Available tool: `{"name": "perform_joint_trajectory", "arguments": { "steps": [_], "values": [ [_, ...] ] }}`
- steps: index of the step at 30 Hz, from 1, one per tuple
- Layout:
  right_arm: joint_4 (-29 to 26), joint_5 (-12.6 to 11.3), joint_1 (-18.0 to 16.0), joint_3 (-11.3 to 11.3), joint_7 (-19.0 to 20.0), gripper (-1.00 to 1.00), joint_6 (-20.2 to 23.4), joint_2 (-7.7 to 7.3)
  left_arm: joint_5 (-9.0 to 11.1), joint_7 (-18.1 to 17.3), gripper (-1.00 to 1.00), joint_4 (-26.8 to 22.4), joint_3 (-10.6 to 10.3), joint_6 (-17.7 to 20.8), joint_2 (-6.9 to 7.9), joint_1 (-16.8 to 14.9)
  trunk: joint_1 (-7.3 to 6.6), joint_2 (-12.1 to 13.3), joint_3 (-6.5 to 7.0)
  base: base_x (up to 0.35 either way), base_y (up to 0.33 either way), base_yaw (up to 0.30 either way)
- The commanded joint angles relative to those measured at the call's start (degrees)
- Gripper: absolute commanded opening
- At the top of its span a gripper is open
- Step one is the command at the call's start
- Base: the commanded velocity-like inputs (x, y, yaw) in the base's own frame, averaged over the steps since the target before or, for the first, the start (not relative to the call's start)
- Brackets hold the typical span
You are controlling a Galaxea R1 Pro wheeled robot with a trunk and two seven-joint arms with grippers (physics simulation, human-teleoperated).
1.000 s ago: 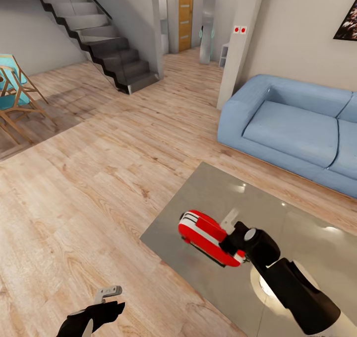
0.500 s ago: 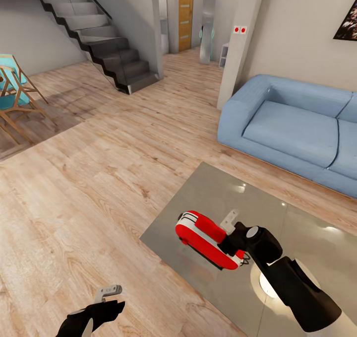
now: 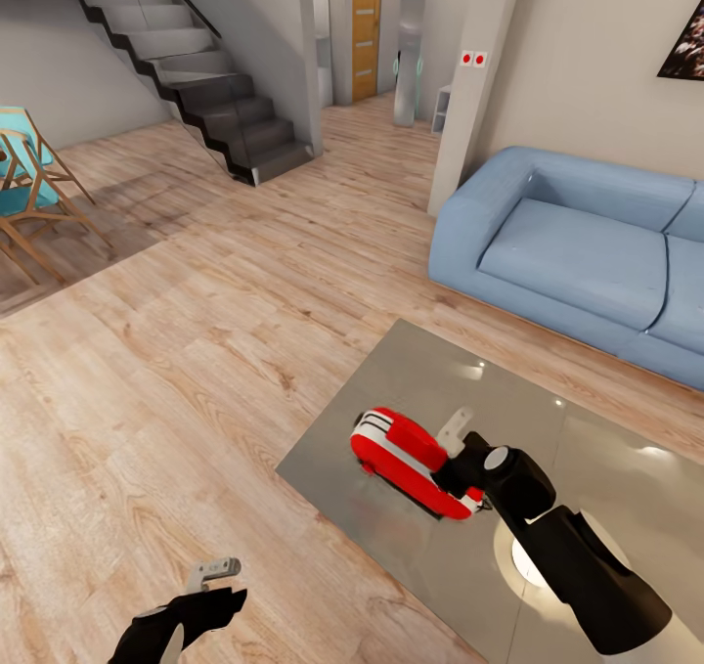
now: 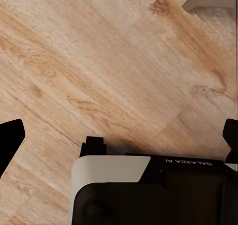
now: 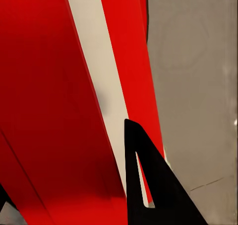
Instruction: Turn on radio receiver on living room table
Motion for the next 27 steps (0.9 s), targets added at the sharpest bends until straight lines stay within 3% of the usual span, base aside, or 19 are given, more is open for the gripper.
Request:
{"name": "perform_joint_trajectory", "arguments": {
  "steps": [1,5,7,8,15,16,18,20,22,23,24,26,27],
  "values": [
    [0.0,0.0,0.0,0.0,-1.1,-1.00,-0.3,-0.01,0.0,0.0,1.00,-0.3,0.0,0.0,0.00,0.0,0.00,0.0,0.00,0.000,0.000,0.000],
    [0.0,0.0,0.0,0.2,-8.5,-1.00,-2.5,0.01,0.2,-0.6,1.00,-3.2,0.0,0.8,0.04,-0.7,0.00,0.0,0.00,0.000,0.000,0.000],
    [0.0,0.0,0.0,0.2,-15.0,-1.00,-4.1,0.07,0.2,-2.1,1.00,-5.5,0.0,2.4,0.10,-1.9,0.00,0.0,0.00,0.000,0.000,0.000],
    [0.0,0.0,0.1,0.2,-22.0,-1.00,-5.8,0.07,0.2,-3.4,1.00,-8.1,0.0,6.3,0.15,-3.1,0.00,0.0,0.00,0.000,0.000,0.000],
    [0.1,0.1,2.0,2.0,-37.4,-1.00,-14.0,-0.09,0.3,-5.7,1.00,-17.0,0.0,20.1,0.28,-7.9,0.00,0.0,0.00,0.000,0.000,0.000],
    [0.1,0.3,3.7,3.5,-44.4,-1.00,-16.9,-0.12,0.3,-6.3,1.00,-18.9,0.0,24.2,0.21,-10.1,0.00,0.0,0.00,0.000,0.000,0.000],
    [0.1,0.3,5.5,6.4,-52.8,-1.00,-20.1,-0.22,0.3,-6.5,1.00,-19.7,0.0,27.4,0.17,-12.3,0.00,0.0,0.00,0.000,0.000,0.000],
    [0.1,0.4,6.4,8.4,-57.2,-1.00,-21.5,-0.34,0.3,-6.6,1.00,-19.9,0.0,28.6,0.13,-13.3,0.00,0.0,0.00,0.000,0.000,0.000],
    [0.1,0.4,8.0,11.8,-64.1,-1.00,-23.2,-0.58,0.3,-6.7,1.00,-20.1,0.0,30.3,0.06,-14.6,0.00,0.0,0.00,0.000,0.000,0.000],
    [0.1,0.4,9.0,14.2,-68.8,-1.00,-24.0,-0.74,0.3,-6.7,1.00,-20.2,0.0,31.3,0.04,-15.3,0.00,0.0,0.00,0.000,0.000,0.000],
    [0.2,0.4,9.4,15.4,-71.2,-1.00,-24.3,-0.83,0.3,-6.7,1.00,-20.3,0.1,31.7,0.03,-15.6,0.00,0.0,0.00,0.000,0.000,0.000],
    [0.4,0.4,10.6,20.7,-80.4,-1.00,-25.3,-1.19,0.3,-6.8,1.00,-20.5,0.1,32.9,0.01,-16.8,0.00,0.0,0.00,0.000,0.000,0.000],
    [0.6,0.3,10.7,22.0,-82.5,-1.00,-25.6,-1.38,0.3,-6.8,1.00,-20.5,0.0,33.1,0.00,-17.1,0.00,0.0,0.00,0.000,0.000,0.000]
  ]
}}
